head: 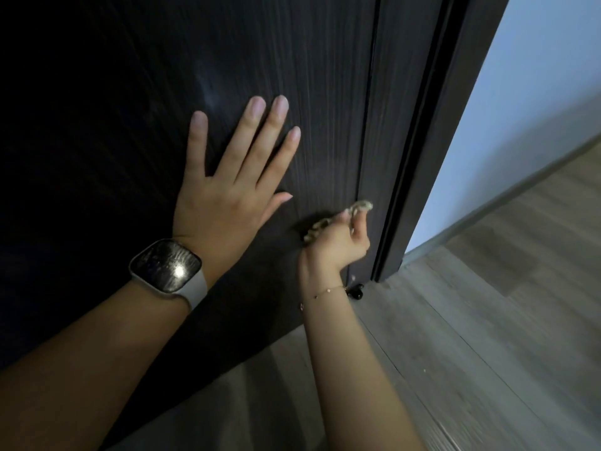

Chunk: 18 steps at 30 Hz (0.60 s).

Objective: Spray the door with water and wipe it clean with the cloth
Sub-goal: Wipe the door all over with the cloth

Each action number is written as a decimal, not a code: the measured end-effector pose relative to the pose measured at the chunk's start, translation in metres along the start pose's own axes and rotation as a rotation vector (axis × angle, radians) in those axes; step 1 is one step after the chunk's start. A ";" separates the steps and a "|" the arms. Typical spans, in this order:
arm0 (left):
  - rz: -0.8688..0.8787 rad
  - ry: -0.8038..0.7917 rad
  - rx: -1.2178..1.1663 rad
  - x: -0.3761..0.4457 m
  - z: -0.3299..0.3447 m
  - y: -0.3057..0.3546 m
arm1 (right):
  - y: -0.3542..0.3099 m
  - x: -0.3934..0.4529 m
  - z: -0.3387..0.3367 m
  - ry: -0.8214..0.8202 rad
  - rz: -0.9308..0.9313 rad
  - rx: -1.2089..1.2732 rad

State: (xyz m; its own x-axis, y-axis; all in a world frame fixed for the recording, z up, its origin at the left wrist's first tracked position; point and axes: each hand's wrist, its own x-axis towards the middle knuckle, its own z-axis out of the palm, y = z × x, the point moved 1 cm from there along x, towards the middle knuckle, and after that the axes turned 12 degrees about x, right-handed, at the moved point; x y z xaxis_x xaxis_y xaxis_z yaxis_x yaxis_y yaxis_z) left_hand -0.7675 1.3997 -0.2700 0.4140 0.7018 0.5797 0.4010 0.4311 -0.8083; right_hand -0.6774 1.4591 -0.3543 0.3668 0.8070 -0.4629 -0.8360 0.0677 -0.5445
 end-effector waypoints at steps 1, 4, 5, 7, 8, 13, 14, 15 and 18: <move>0.001 0.002 -0.001 0.000 0.000 0.000 | -0.002 0.000 0.006 -0.017 -0.034 0.036; 0.001 -0.003 -0.026 0.000 -0.002 -0.001 | -0.003 -0.002 0.017 -0.132 -0.140 0.012; -0.003 -0.006 -0.038 0.000 -0.003 -0.001 | -0.004 -0.004 0.012 -0.134 -0.163 -0.011; -0.007 -0.015 -0.051 -0.001 -0.003 -0.002 | 0.008 0.010 -0.009 -0.088 -0.160 -0.028; -0.005 -0.020 -0.049 -0.001 -0.003 -0.003 | 0.017 0.020 -0.022 -0.033 -0.112 -0.033; 0.017 -0.008 0.024 0.001 0.000 -0.002 | 0.052 0.058 -0.081 0.220 0.153 0.021; 0.021 -0.010 0.027 0.001 0.000 -0.001 | 0.055 0.062 -0.083 0.245 0.174 0.040; 0.025 -0.015 0.025 0.001 0.001 -0.001 | 0.055 0.062 -0.082 0.271 0.186 0.068; 0.025 -0.037 0.010 0.002 0.000 0.000 | 0.043 0.050 -0.060 0.275 0.147 0.041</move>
State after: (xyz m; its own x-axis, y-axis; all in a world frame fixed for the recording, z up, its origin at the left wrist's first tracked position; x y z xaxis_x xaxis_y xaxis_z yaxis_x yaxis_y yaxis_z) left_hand -0.7671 1.4007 -0.2688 0.3928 0.7331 0.5552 0.3830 0.4185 -0.8235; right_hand -0.6707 1.4669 -0.4428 0.3332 0.6210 -0.7095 -0.9018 -0.0097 -0.4321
